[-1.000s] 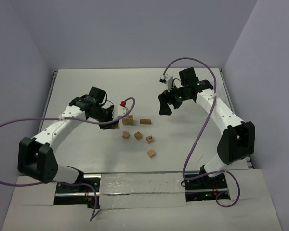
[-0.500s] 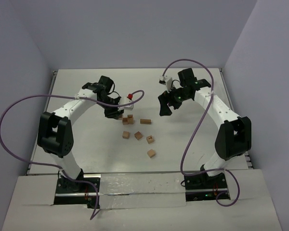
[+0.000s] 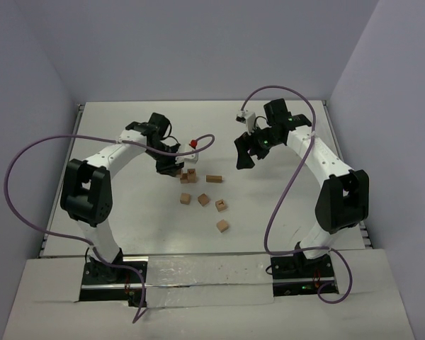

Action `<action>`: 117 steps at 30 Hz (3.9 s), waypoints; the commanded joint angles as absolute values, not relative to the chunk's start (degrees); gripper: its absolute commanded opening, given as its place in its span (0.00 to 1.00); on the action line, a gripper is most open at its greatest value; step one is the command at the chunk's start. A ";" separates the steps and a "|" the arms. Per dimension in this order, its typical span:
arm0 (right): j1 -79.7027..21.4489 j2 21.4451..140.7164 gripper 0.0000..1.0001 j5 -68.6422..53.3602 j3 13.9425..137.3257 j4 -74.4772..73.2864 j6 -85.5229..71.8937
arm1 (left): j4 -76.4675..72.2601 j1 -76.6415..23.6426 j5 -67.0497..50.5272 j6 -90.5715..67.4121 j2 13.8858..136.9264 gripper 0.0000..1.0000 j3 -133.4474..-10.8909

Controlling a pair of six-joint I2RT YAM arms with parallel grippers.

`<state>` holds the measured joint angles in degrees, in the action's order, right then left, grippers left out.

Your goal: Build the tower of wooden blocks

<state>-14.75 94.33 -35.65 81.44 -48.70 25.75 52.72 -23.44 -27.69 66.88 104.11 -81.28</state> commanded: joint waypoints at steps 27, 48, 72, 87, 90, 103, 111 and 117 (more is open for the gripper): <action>-13.60 95.12 1.00 -37.38 84.52 -50.10 26.98 | 49.49 -25.51 -27.69 65.22 110.13 0.27 -86.52; -13.62 95.54 1.00 -37.79 85.16 -50.58 27.20 | 49.62 -26.32 -27.20 64.34 110.96 0.32 -86.84; -13.54 95.89 1.00 -38.24 85.95 -50.72 26.73 | 51.56 -26.29 -26.21 64.08 108.78 0.79 -87.01; -23.43 92.06 0.94 -30.54 80.90 -43.81 20.60 | 38.20 -7.27 -38.52 40.81 76.58 0.99 -74.89; -29.86 90.34 0.93 -22.99 74.41 -37.56 14.33 | 28.97 -2.27 -38.55 28.49 71.65 0.99 -68.41; -46.04 98.12 0.86 -6.87 74.44 -28.19 -2.79 | 18.00 9.89 -21.67 -3.72 58.16 0.99 -53.91; -49.66 103.63 0.73 -4.60 75.50 -27.62 -4.15 | 18.56 10.70 -29.92 -0.62 58.32 0.99 -53.21; -49.75 106.69 0.67 -4.22 76.63 -27.59 -4.22 | 18.73 10.72 -30.94 2.02 59.50 0.98 -53.79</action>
